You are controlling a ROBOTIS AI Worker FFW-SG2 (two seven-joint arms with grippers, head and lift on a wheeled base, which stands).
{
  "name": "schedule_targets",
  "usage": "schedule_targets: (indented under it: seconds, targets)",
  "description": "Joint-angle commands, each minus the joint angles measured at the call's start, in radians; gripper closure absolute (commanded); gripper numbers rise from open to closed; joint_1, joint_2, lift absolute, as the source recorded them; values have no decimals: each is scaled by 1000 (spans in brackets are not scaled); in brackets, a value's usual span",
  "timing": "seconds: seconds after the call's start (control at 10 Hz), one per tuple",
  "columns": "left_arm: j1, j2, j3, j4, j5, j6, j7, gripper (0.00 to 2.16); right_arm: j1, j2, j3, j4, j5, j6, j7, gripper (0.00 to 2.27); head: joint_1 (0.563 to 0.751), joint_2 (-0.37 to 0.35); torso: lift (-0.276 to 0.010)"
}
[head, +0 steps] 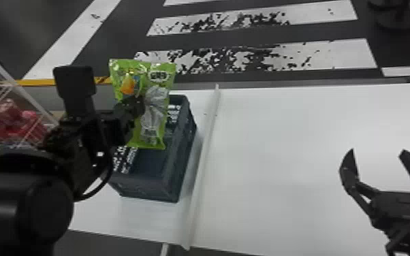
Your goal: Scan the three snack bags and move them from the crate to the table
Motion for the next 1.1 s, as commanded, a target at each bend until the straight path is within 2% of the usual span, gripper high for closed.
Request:
schedule_targets:
  seconds: [0.0, 0.1, 0.2, 0.3, 0.4, 0.5, 0.6, 0.7, 0.8, 0.9, 1.0]
  targets:
    - [16, -2, -36, -35, 36, 5, -26, 2142, -15, 0, -50, -40, -14, 64, 2, 87, 695, 170, -62]
    - [16, -9, -68, -32, 48, 2, -49, 2142, -16, 0, -81, -76, -34, 94, 3, 87, 695, 142, -62]
    - [14, -14, -105, -2, 57, -17, -101, 2142, -13, 0, -104, -98, -53, 101, 3, 87, 695, 80, -62]
    - [8, -19, -143, 58, 57, -78, -198, 2142, -10, 0, -116, -104, -59, 101, 5, 87, 695, 16, -62]
    - [1, -29, -189, 147, 56, -185, -311, 2142, -7, 0, -119, -104, -59, 94, 5, 87, 695, -18, -62]
    - [-15, -42, -256, 242, 14, -287, -402, 2142, -6, 2, -121, -104, -59, 94, 3, 87, 695, -72, -62]
    - [-21, -40, -336, 336, -38, -425, -443, 2142, -3, 2, -124, -106, -59, 91, 3, 87, 695, -126, -62]
    - [-39, -38, -419, 425, -104, -498, -455, 2142, 3, 2, -124, -116, -59, 91, 3, 87, 695, -167, -62]
    - [-52, -42, -494, 522, -162, -603, -455, 2142, 10, 2, -126, -127, -63, 85, 3, 87, 695, -203, -62]
    - [-72, -42, -571, 609, -188, -685, -455, 2142, 14, 2, -126, -133, -68, 73, 3, 87, 695, -233, -62]
    - [-81, -51, -643, 675, -231, -759, -455, 2142, 16, 2, -126, -133, -77, 64, 3, 87, 695, -272, -62]
